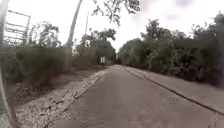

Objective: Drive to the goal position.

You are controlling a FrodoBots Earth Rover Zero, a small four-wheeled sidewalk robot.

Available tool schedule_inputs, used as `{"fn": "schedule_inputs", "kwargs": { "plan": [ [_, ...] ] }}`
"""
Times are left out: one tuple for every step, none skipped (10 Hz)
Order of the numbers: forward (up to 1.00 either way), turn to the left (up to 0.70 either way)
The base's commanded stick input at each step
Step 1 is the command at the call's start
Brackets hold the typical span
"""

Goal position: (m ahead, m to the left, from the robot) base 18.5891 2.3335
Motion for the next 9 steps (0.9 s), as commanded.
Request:
{"fn": "schedule_inputs", "kwargs": {
  "plan": [
    [0.70, -0.02],
    [0.70, -0.02],
    [0.70, -0.02],
    [0.70, -0.02],
    [0.70, -0.02],
    [0.70, -0.02],
    [0.70, -0.02],
    [0.70, -0.02],
    [0.70, -0.02]
  ]
}}
